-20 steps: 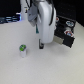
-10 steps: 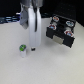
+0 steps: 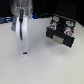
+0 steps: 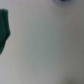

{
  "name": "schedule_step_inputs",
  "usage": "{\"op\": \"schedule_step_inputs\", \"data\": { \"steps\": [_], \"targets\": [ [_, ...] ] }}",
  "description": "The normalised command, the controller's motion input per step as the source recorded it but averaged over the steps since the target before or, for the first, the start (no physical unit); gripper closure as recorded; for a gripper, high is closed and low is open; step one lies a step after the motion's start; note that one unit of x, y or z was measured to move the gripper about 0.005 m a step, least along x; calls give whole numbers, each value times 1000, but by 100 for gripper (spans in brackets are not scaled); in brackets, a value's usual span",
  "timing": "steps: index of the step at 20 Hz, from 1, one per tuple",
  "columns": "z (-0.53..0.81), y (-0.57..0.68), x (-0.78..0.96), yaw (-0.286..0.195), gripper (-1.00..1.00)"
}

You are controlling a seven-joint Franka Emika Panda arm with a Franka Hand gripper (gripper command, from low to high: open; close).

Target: Open the kcup holder, insert the kcup into the holder, and close the kcup holder

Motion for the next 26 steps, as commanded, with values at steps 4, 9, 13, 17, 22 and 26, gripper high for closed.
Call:
{"op": "schedule_step_inputs", "data": {
  "steps": [4, 9, 13, 17, 22, 26],
  "targets": [
    [-398, -319, -88, -228, -100],
    [-80, 0, -64, -49, -100],
    [-62, 40, -81, -54, -100],
    [-10, 55, -123, -21, -100],
    [-12, 234, -471, -10, -100],
    [-44, 150, -396, -16, -100]
  ]
}}
